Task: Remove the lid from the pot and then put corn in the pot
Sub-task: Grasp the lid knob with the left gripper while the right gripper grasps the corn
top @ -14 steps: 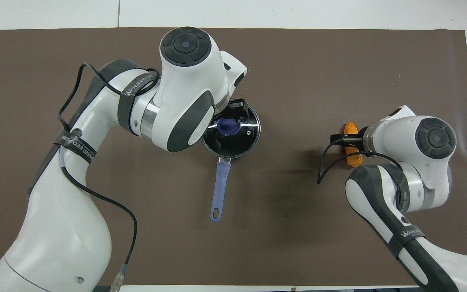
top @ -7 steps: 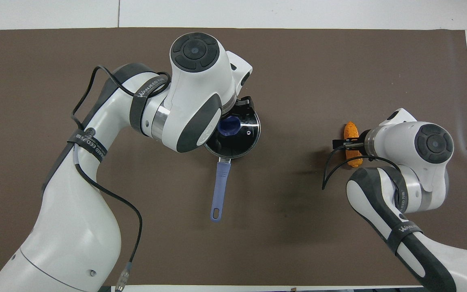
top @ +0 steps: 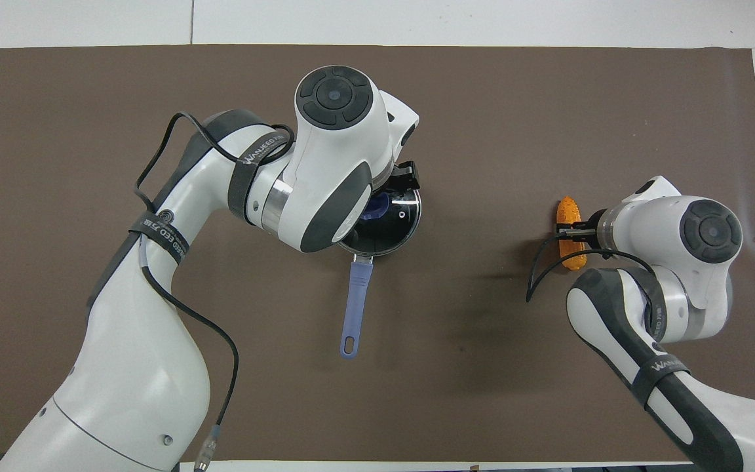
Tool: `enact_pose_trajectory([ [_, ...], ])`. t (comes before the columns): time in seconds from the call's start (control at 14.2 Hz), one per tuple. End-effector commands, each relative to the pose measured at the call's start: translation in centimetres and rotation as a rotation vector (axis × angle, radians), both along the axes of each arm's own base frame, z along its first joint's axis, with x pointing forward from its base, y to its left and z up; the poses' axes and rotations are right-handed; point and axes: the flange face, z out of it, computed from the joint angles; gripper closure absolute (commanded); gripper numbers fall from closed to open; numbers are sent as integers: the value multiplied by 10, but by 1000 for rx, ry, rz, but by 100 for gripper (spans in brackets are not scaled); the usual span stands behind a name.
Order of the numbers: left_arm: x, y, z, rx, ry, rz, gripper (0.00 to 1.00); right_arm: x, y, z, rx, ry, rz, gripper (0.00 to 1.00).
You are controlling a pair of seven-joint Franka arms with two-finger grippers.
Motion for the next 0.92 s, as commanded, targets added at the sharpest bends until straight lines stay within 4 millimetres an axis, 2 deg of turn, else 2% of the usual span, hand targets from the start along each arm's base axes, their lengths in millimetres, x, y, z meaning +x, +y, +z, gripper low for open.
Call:
enact_pose_trajectory([
  [0.0, 0, 5, -6, 42, -20, 3, 0, -3, 1, 0, 6, -9, -5, 100],
  [0.14, -4, 4, -13, 56, -19, -5, 0, 3, 7, 8, 5, -12, 9, 100],
  [0.21, -3, 4, -14, 53, -23, -5, 0, 12, 13, 16, 4, 0, 15, 100],
  [0.28, -2, 4, -13, 51, -25, -5, 0, 21, 14, 28, 1, 31, 17, 100],
  [0.49, -3, 5, -13, 56, -21, -6, 0, 50, 17, 86, -3, 81, 16, 100],
  [0.63, -4, 4, -14, 60, -15, -8, 2, 57, 21, 110, 3, 82, 17, 100],
  [0.71, -4, 5, -12, 62, -14, -8, 5, 59, 30, 121, 8, 90, 28, 100],
  [0.85, -6, 4, -8, 65, -13, -10, 7, 63, 35, 136, 6, 125, 33, 100],
])
